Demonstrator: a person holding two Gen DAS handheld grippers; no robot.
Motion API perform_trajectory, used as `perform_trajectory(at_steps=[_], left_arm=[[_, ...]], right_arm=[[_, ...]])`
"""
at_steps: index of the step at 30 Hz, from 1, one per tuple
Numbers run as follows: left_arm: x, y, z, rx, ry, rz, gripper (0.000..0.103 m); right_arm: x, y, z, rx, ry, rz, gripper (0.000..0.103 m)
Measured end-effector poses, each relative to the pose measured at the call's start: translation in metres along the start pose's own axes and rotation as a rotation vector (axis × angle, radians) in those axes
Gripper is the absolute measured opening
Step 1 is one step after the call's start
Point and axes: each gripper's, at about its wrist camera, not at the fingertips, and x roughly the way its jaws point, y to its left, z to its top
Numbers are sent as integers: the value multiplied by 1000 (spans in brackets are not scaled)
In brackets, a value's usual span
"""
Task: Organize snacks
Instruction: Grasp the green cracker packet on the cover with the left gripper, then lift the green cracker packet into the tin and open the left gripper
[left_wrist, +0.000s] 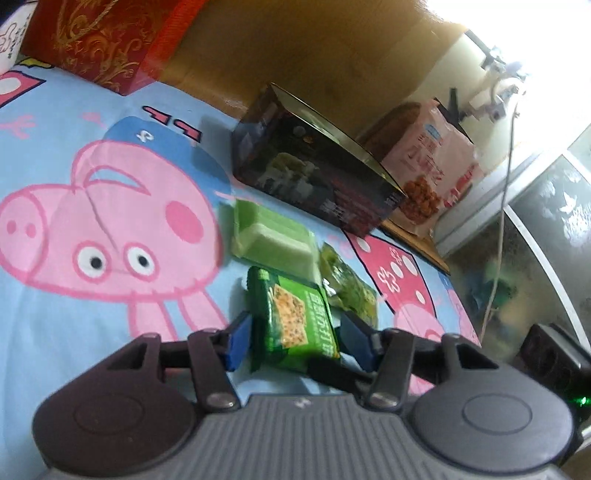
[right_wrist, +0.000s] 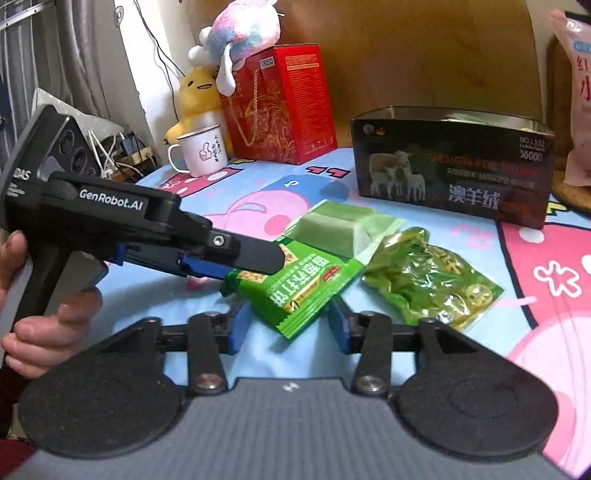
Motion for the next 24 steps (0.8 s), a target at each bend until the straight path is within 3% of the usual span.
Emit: perform_trajectory(at_steps=[9, 18, 24], left_arm=[[8, -34, -30, 72, 47, -65, 55], [43, -83, -44, 179, 132, -114, 56], [67, -108, -51, 223, 192, -159, 57]], right_arm=[[-39, 2, -22, -28, -46, -63, 36], [-82, -17, -48, 48, -91, -175, 36], [-105, -31, -62, 91, -109, -250, 43]])
